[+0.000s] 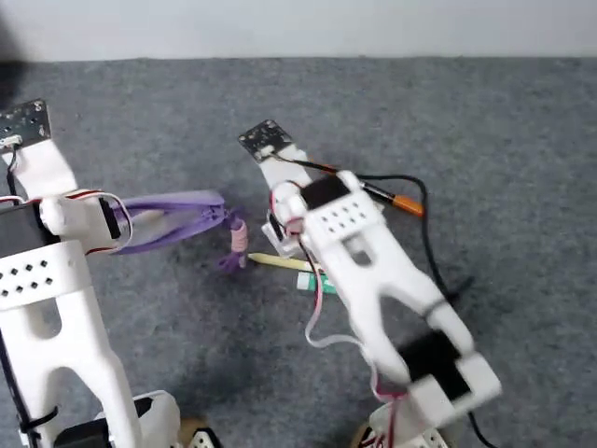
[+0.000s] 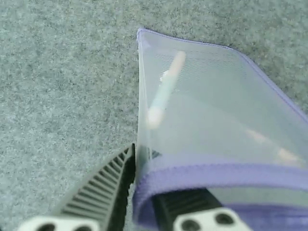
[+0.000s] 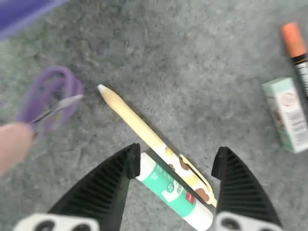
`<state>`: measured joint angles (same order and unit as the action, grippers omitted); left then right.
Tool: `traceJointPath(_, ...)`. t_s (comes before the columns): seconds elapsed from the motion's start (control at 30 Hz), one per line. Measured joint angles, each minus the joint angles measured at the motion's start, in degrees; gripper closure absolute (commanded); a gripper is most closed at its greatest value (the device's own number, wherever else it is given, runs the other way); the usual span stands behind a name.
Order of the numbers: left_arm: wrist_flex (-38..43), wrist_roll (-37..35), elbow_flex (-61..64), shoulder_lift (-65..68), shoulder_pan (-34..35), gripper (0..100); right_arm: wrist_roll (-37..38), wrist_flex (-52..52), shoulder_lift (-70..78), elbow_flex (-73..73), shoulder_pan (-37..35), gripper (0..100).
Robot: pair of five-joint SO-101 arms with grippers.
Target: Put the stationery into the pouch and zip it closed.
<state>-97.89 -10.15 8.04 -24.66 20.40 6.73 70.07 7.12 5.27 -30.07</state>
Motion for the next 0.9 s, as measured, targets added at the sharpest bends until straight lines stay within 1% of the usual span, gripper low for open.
traceJointPath(0.13, 0.00, 0.00, 0.00, 0.00, 1.49, 99, 0.00, 5.27, 9.49, -7.38, 0.00, 74.5)
traceJointPath(0.27, 0.00, 0.00, 0.00, 0.00, 4.84, 99, 0.00, 8.35, 14.59, -11.87, -0.09, 74.4)
traceJointPath(0.37, 0.00, 0.00, 0.00, 0.00, 5.54, 99, 0.00, 8.44, 17.05, -12.57, -0.53, 74.4)
traceJointPath(0.53, 0.00, 0.00, 0.00, 0.00, 5.45, 99, 0.00, 4.40, 21.45, -12.57, -2.11, 74.5)
traceJointPath(0.7, 0.00, 0.00, 0.00, 0.00, 5.45, 99, 0.00, 2.46, 23.82, -12.75, -4.22, 75.1)
traceJointPath(0.77, 0.00, 0.00, 0.00, 0.00, 5.45, 99, 0.00, 1.23, 24.79, -12.75, -4.22, 79.8)
traceJointPath(0.9, 0.00, 0.00, 0.00, 0.00, 5.45, 99, 0.26, -0.62, 25.67, -12.84, -2.81, 98.3)
